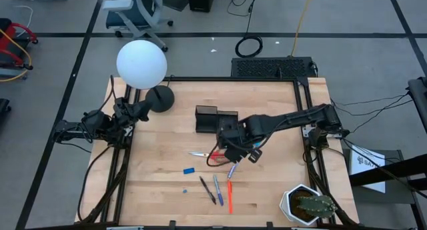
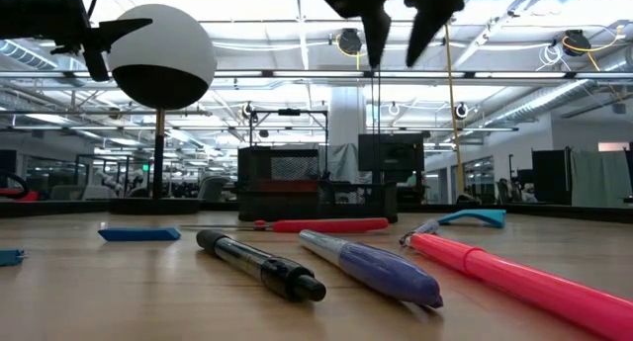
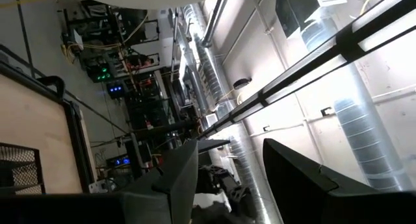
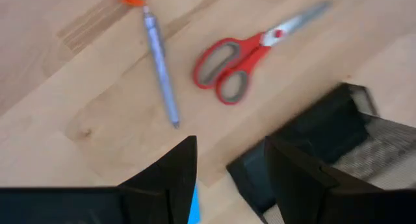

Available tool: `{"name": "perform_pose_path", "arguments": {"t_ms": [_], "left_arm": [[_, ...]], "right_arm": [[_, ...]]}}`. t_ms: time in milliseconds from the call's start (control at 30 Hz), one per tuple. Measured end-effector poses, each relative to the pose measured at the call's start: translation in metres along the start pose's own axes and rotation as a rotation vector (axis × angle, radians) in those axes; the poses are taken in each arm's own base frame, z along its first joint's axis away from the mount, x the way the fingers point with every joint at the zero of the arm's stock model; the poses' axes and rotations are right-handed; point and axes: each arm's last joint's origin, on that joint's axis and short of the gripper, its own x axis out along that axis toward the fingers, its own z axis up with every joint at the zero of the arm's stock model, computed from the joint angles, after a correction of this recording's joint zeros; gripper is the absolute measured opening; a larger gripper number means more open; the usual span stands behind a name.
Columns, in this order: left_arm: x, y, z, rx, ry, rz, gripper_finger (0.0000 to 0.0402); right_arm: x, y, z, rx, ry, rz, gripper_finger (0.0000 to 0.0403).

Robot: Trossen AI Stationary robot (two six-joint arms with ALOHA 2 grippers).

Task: Pick and place office supplies into organizer
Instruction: Put the purple pen into the black desk organizer

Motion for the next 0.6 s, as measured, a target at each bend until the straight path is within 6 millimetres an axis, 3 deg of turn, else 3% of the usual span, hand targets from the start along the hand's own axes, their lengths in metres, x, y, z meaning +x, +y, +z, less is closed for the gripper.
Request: {"name": "perform_pose_path", "arguments": {"t_ms": [267, 600], "left_arm": [[0.000, 0.000, 0.000, 0.000, 0.000, 0.000, 0.0179], [0.000, 0.000, 0.000, 0.008, 0.001, 0.002, 0.0179]], "right_arm": [[0.041, 0.023, 0.001, -0.066, 0.012, 0.083, 0.0169], [0.060, 0.029, 0.009, -0.103, -0.085, 0.065, 0.0169]]}}
